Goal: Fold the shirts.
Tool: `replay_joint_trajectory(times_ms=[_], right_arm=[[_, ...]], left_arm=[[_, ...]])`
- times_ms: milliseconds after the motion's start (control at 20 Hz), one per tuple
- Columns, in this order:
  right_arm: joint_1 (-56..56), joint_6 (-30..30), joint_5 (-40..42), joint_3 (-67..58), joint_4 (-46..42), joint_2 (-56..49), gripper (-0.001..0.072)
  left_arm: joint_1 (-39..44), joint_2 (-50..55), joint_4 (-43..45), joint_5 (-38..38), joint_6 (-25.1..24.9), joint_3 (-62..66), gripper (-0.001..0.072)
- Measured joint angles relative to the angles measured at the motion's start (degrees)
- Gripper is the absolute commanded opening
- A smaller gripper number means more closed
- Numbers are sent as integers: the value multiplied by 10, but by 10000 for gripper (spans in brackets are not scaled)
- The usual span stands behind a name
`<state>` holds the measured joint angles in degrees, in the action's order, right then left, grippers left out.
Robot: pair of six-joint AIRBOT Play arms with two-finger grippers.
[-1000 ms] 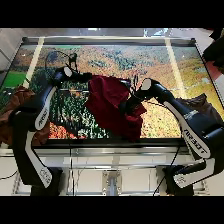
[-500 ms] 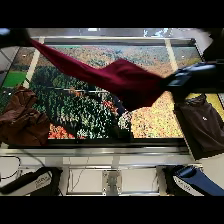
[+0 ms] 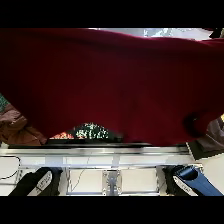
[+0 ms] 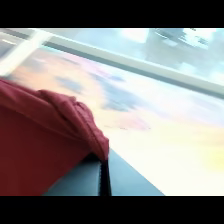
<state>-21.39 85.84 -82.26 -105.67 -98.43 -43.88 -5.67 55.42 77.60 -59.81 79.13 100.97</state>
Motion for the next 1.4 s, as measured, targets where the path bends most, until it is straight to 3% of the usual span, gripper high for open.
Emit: replay_joint_trajectory(times_ms=[200, 350, 500, 550, 600, 650, 800, 950, 1100, 1200, 1400], right_arm=[[42, -12, -3, 47, -24, -123, 5], [119, -23, 44, 90, 56, -248, 6], [183, -27, 143, 108, 152, -373, 19], [197, -27, 186, 110, 185, -410, 142], [207, -27, 233, 111, 221, -440, 353], [214, -27, 283, 110, 258, -466, 521], [227, -28, 401, 82, 352, -504, 517], [259, -28, 405, -6, 380, -496, 505], [324, -29, 278, -95, 316, -433, 437], [383, -36, 179, -91, 266, -363, 438], [523, -73, 51, 94, 238, -195, 445]], left_arm=[[54, 137, 54, 31, -12, -1, 6], [80, 260, 110, 77, -5, -1, 7], [91, 377, 135, 137, 0, -1, 24], [93, 411, 140, 158, 1, -1, 214], [95, 441, 144, 177, 1, -1, 592], [96, 461, 147, 196, 2, -1, 693], [95, 483, 151, 255, 10, 9, 700], [75, 433, 164, 293, 15, 26, 688], [10, 333, 192, 273, 33, 33, 688], [-61, 269, 202, 210, 90, 30, 687], [-208, 155, 209, 41, 196, -81, 685]])
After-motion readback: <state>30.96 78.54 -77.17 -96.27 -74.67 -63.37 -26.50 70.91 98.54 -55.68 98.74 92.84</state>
